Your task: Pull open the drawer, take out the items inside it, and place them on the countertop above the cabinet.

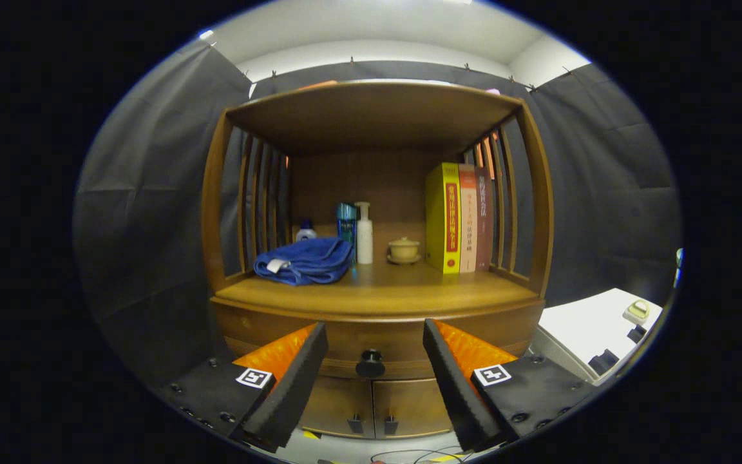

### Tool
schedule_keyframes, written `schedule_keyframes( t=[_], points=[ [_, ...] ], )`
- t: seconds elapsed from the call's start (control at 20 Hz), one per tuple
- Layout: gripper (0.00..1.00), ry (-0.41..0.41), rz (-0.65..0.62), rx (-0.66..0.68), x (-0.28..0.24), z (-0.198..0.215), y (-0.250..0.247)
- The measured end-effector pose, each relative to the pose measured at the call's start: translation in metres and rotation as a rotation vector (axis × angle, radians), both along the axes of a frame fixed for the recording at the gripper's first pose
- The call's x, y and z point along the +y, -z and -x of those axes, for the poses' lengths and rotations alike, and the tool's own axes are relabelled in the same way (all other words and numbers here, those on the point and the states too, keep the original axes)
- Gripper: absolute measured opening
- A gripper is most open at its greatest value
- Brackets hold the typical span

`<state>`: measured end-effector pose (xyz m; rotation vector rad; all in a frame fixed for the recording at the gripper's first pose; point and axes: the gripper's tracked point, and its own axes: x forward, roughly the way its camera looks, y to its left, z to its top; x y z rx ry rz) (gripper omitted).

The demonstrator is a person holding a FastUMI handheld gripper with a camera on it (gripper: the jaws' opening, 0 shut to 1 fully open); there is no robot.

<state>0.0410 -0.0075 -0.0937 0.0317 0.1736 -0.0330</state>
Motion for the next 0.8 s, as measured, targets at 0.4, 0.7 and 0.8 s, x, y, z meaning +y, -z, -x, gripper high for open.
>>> schedule_keyframes(
  t=[0.4,0.7,0.8],
  points=[
    [0.99,0.0,-0.016,0.155,0.002,-0.036,0.078],
    [0.96,0.003,-0.043,0.21,0.005,-0.065,0.106],
    [0.86,0.014,-0.044,0.22,0.003,-0.071,0.111]
  ],
)
